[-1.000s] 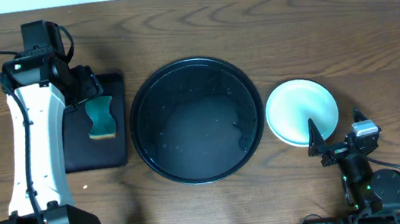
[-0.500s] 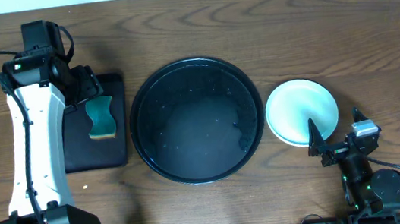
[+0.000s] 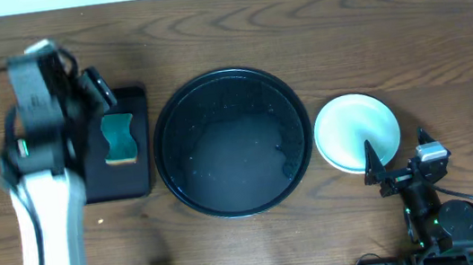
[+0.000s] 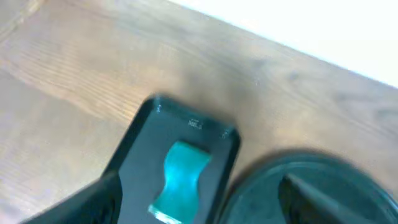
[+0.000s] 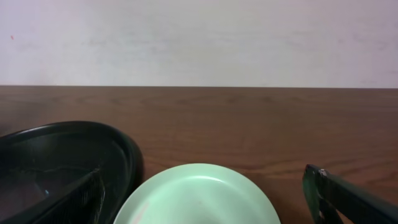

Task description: Clean dirty plates on tray and stack at the side

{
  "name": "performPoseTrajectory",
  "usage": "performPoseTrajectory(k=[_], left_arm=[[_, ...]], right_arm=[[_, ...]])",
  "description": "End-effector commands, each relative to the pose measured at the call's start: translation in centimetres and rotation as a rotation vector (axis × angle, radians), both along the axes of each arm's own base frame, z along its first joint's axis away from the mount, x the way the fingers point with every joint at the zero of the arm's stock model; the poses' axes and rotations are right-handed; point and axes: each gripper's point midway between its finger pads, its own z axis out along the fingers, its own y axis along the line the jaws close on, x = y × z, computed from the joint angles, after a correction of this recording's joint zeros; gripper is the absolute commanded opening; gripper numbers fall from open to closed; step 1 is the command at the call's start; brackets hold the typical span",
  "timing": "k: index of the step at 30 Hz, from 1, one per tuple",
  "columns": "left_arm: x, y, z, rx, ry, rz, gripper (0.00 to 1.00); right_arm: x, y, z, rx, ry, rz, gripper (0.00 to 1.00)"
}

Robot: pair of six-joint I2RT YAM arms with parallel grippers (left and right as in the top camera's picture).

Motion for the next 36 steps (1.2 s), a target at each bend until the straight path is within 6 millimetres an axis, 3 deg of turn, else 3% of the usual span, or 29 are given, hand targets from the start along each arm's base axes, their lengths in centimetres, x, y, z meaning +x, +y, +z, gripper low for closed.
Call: performPoseTrajectory(k=[1,5,9,11,16,24,28,36], left_arm=[[-2.9,-1.5,-0.6,0.008,-0.126,-0.037,0.80],[-6.3,-2.3,-1.7,0.032,-0.290,-0.072,0.81],[-9.5,-2.5,-5.0,0.038,-0.381,-0.078,0.81],[-10.2,-2.5,-6.0,0.050,-0.420,-0.083,0.80],[-10.9,-2.5,-8.2,0.096,-0.516,-0.099,0.80],[-11.2,-2.5,-12.6,0.103,-0.525,-0.101,0.80],[-11.3,-2.5,-13.6,0.120,-0.523,-0.108,0.81],[-11.6,-2.5,-13.8,0.128,-0.516,-0.115,0.80]], right_arm=[[-0.1,0.3,0.0,-0.006,-0.002,0.014,0.99],[-0.1,0.3,0.0,-0.006,-0.002,0.014,0.99],[-0.1,0.3,0.0,-0.006,-0.002,0.014,0.99],[-0.1,0.3,0.0,-0.006,-0.002,0.015,0.99],[-0.1,0.3,0.0,-0.006,-0.002,0.014,0.99],[-0.1,0.3,0.0,-0.006,-0.002,0.014,0.99],[-0.1,0.3,0.0,-0.006,-0.002,0.015,0.99],[-0.1,0.3,0.0,-0.006,-0.002,0.014,0.99]])
